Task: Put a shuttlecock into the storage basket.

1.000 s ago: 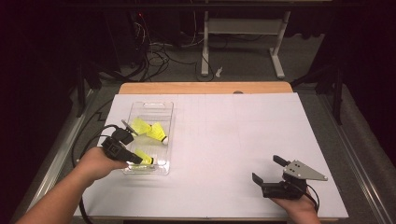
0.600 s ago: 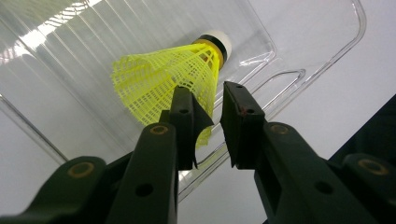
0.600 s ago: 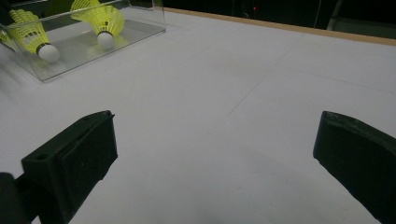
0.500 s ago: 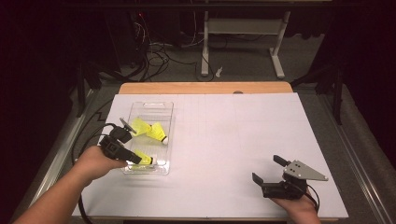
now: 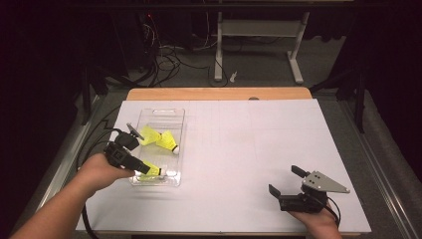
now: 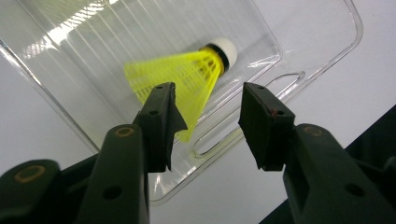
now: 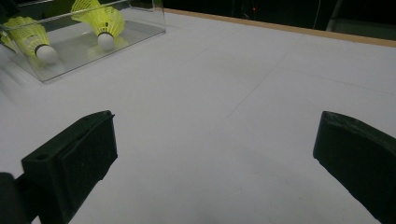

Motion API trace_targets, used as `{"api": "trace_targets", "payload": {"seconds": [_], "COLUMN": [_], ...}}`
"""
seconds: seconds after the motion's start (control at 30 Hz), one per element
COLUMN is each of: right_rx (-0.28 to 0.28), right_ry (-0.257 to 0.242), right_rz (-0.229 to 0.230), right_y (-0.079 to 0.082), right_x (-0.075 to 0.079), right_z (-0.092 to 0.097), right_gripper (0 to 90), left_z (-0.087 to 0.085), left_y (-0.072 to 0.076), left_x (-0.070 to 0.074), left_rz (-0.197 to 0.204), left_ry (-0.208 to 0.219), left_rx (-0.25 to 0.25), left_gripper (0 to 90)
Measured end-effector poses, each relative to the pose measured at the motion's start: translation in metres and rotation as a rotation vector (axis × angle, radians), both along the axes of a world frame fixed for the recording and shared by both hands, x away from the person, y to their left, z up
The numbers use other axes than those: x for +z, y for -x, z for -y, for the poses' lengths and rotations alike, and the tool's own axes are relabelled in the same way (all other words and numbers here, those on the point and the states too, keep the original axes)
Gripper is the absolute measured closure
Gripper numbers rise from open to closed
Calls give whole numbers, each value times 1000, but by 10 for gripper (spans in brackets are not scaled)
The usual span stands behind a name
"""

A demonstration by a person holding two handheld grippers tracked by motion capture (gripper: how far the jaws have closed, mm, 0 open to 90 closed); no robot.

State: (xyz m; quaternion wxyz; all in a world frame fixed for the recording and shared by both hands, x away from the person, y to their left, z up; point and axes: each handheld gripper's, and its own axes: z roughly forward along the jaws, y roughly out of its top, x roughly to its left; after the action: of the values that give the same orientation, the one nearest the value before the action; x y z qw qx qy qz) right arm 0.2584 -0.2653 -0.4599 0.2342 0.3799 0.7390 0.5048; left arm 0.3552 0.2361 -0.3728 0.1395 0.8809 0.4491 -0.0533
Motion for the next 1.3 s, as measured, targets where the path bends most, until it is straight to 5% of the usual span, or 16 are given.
{"api": "trace_targets", "payload": {"seconds": [0.77,0.8,1.07,1.3], "right_rx": [1,1,3,3], "right_ry": [-2,-1,-1,1], "right_rz": [2,2,4,3], "right_y": [0,0,0,0], "right_x": [1,1,1,1], "right_z": [0,0,0,0], "right_gripper": [2,2,2,2], "left_z": [6,5,9,14], "left_y": [2,-1,1,2], "left_x": [11,10,19,19], "left_rz": [37,75,52,94], "left_ry": [-35,-27,-35,-57], "left_rx": [-3,-42,-5,1], "left_gripper": [424,414,371,206]}}
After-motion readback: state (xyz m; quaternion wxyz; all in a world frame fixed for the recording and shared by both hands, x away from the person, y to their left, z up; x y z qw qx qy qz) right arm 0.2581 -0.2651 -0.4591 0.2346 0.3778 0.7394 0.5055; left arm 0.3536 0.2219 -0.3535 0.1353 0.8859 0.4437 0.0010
